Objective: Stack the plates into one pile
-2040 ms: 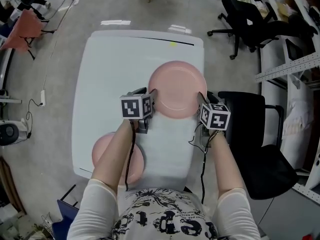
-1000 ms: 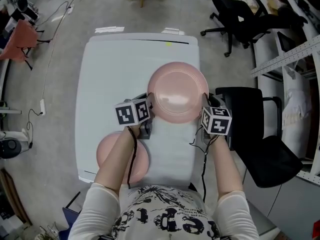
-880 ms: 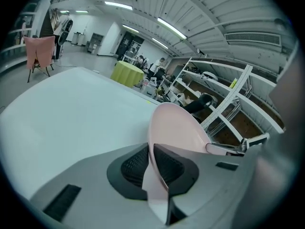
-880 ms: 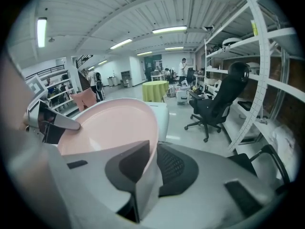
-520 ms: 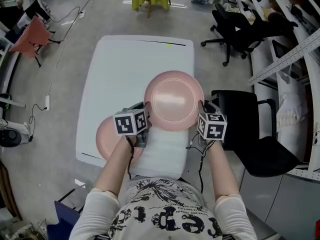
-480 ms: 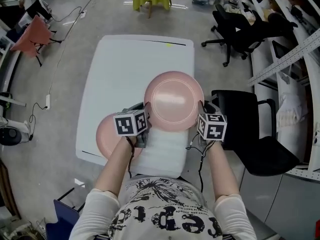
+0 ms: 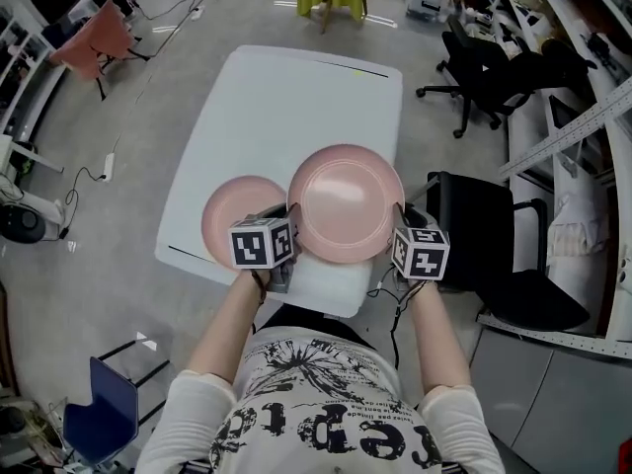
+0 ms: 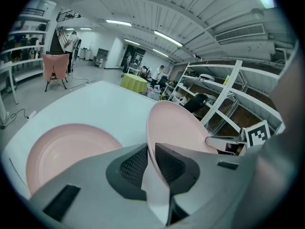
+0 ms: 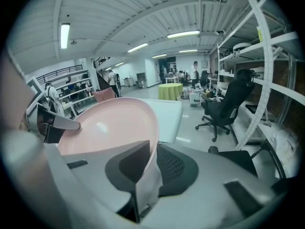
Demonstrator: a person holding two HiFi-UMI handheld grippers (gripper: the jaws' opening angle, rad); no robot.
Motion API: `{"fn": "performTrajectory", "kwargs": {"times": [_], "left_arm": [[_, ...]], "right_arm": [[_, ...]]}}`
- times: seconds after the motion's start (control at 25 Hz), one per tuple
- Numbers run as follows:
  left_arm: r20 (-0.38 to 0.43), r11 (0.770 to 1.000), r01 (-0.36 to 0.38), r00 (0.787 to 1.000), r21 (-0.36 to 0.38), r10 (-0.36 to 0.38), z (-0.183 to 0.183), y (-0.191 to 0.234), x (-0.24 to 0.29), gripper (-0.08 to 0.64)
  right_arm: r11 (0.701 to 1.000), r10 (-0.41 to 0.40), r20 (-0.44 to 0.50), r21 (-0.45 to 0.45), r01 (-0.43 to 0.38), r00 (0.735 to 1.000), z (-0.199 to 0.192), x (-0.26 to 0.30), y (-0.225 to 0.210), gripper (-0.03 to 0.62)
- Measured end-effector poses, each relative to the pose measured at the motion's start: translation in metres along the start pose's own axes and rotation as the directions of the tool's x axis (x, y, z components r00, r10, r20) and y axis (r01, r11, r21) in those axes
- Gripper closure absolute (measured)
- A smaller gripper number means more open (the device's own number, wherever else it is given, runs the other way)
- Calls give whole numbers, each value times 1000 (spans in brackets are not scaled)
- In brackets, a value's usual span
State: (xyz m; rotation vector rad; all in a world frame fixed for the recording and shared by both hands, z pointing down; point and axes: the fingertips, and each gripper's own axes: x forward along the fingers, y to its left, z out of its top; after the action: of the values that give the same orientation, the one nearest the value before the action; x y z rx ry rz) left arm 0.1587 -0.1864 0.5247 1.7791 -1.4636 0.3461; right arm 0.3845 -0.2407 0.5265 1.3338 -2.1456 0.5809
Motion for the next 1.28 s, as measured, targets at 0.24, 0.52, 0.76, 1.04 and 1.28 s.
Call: {"fn": "performTrajectory", "kwargs": {"times": [0.24, 0.52, 0.76, 1.04, 1.28], "left_arm": [[-1, 1000, -10, 1000, 18, 10, -21, 23, -39, 497], [-31, 999, 14, 999, 52, -13, -20, 94, -60, 492], [-73, 997, 36, 997, 68, -31, -19, 168, -82, 492], [-129, 996, 37, 991, 83, -26, -28, 229, -87, 492], [-173, 994, 6, 985, 106, 12, -33, 270, -87, 492]], "right_arm": [[1000, 9, -16, -2, -9, 1000, -18, -14, 43, 538], [999, -10, -39, 44, 12, 999, -25, 8, 114, 543], [998, -33, -63, 57, 37, 997, -35, 29, 187, 540], [996, -53, -106, 66, 60, 993, -49, 52, 241, 538], [995, -69, -145, 59, 78, 987, -54, 73, 272, 538]]}}
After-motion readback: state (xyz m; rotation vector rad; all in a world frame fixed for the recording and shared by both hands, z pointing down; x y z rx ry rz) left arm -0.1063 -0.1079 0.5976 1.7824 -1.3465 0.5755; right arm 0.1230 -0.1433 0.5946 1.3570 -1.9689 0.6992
